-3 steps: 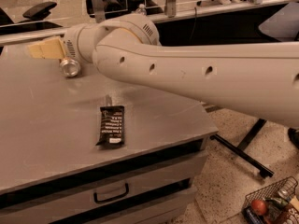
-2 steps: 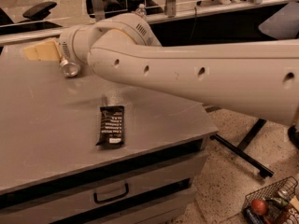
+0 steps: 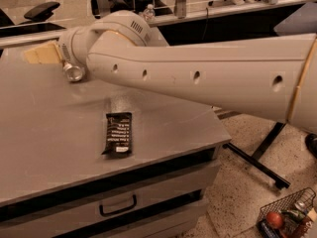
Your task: Move orange can near rxbar chocolate
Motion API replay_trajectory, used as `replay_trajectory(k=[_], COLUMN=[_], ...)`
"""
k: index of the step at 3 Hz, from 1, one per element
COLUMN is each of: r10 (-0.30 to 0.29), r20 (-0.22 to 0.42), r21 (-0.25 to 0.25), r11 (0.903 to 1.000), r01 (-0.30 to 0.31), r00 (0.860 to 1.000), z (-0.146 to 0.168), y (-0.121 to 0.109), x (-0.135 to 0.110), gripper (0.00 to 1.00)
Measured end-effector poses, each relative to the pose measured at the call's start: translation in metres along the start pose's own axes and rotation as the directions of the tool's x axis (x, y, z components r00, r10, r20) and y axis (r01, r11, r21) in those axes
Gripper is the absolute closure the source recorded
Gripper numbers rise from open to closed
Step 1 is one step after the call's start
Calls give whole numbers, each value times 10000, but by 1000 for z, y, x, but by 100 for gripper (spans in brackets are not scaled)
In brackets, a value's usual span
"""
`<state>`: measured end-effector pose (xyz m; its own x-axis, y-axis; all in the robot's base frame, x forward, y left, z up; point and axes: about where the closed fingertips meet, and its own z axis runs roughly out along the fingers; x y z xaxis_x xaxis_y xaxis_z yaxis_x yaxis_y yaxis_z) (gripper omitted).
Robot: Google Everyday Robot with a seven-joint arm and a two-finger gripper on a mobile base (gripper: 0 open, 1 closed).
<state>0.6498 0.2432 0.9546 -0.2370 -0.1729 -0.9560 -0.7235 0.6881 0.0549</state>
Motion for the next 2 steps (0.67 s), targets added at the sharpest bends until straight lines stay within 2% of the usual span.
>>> replay_trajectory(k=[1,2], r10=[63,89], r20=[-142,-111], r21=[147,170], r11=[9999,9998], r01=[-61,-87], r00=[9999,9999], z=[14,14], y=[5,5], x=[1,0], gripper=[0,0])
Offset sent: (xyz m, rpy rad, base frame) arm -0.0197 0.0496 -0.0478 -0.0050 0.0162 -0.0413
